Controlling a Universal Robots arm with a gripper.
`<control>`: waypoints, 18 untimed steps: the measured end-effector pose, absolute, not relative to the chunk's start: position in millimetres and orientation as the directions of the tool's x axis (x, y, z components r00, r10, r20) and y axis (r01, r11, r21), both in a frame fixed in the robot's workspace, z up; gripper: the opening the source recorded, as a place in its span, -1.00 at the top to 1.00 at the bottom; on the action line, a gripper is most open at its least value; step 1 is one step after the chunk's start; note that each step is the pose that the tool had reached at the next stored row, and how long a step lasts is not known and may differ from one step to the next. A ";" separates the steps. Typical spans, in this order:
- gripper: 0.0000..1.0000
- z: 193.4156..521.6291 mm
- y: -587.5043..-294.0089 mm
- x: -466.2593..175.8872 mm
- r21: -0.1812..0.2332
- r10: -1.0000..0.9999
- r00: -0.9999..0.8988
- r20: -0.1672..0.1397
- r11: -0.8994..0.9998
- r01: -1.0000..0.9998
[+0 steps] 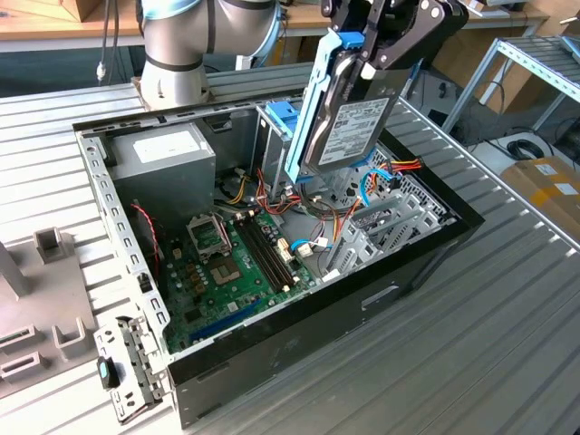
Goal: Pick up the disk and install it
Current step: 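Pick up the disk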
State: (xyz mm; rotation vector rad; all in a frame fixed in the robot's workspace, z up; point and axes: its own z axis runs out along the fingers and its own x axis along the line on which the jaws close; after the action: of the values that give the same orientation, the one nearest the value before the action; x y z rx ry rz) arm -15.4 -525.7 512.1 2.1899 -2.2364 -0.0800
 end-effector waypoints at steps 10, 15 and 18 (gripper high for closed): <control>0.26 511.1 -538.0 -10.5 0.044 -0.999 -0.022 -0.028 0.020 -0.999; 0.26 510.3 -540.9 -6.5 0.044 -0.999 -0.022 -0.028 0.020 -0.999; 0.26 509.9 -542.2 -3.8 0.044 -0.999 -0.022 -0.028 0.020 -0.999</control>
State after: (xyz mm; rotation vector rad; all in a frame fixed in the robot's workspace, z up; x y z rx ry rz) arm -3.8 -542.2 509.9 2.1895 -2.2361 -0.0794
